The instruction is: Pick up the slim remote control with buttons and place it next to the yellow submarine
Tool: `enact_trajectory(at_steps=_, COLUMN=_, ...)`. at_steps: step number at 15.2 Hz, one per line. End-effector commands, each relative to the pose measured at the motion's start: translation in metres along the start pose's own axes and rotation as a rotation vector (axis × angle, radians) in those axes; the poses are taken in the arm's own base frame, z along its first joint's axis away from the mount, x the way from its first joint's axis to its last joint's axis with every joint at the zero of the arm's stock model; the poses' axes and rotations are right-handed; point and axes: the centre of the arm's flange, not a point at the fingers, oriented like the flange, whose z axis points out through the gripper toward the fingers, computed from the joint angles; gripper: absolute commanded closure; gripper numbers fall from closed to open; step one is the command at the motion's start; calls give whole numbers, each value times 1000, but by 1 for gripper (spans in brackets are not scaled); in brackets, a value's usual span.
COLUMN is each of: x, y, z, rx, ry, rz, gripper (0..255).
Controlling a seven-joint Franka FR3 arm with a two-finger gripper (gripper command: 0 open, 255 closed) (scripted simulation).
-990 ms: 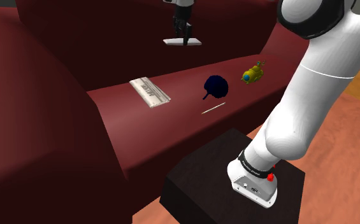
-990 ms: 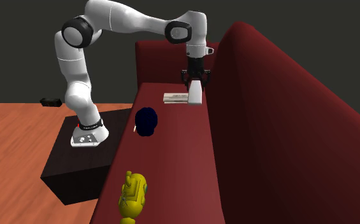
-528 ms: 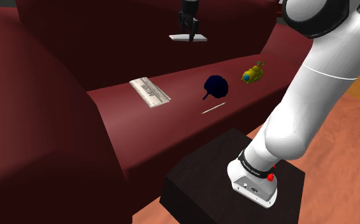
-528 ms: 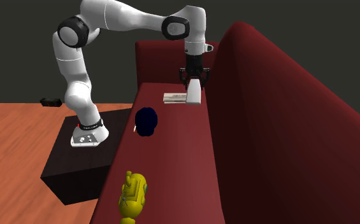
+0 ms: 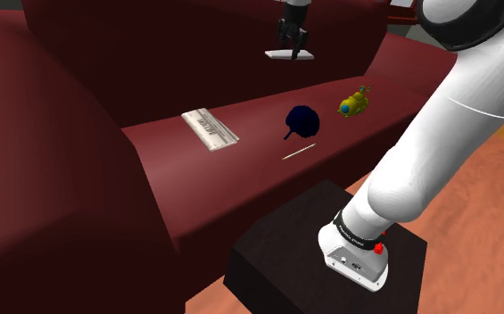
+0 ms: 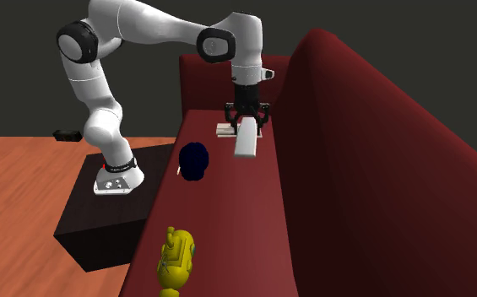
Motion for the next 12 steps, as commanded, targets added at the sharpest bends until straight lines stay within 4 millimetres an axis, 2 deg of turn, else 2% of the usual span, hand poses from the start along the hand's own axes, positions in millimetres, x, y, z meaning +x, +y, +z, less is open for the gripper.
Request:
enact_trajectory(at_steps=1, x=-24, y=-8, z=2, rx=-1, ry=0, rz=-2, gripper=255)
enact_trajectory(at_steps=11, x=-149, y=-44, z=20, rx=-1, ry=0, rz=-2, gripper=255)
enact_trajectory(at_steps=12, x=-148, y=-44, z=25, rx=-1, ry=0, rz=-2, gripper=255)
